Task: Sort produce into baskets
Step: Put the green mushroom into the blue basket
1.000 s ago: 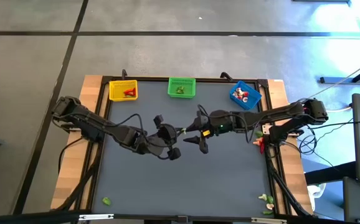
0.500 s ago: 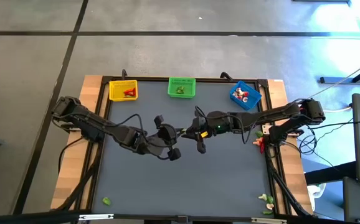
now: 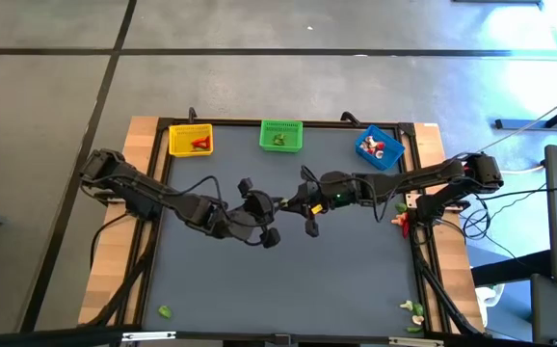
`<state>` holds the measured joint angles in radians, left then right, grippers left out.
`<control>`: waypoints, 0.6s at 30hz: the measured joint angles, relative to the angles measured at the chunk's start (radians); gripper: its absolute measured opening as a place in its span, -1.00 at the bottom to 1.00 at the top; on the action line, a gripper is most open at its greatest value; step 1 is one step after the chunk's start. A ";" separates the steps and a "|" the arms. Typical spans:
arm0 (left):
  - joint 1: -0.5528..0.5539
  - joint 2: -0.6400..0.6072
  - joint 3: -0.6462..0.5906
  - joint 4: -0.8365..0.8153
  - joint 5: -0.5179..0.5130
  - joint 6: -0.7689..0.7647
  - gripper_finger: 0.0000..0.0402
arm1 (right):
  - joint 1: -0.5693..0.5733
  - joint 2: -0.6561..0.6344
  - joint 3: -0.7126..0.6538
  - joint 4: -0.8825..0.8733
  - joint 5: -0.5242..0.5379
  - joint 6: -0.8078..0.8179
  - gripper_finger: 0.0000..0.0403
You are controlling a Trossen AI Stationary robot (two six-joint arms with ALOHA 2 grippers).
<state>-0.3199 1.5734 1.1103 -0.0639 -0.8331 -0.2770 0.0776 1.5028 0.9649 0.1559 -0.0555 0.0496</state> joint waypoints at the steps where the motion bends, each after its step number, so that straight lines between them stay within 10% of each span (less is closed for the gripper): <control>1: 0.000 0.000 0.000 0.000 -0.001 0.000 -0.67 | 0.000 0.000 0.000 0.003 0.000 -0.005 -0.91; 18: -0.020 0.000 0.000 -0.111 -0.006 -0.060 -0.21 | -0.011 -0.254 0.002 -0.531 0.280 -0.055 -0.87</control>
<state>-0.3403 1.5734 1.1103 -0.1750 -0.8394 -0.3367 0.0663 1.2488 0.9668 -0.3748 0.2247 -0.0052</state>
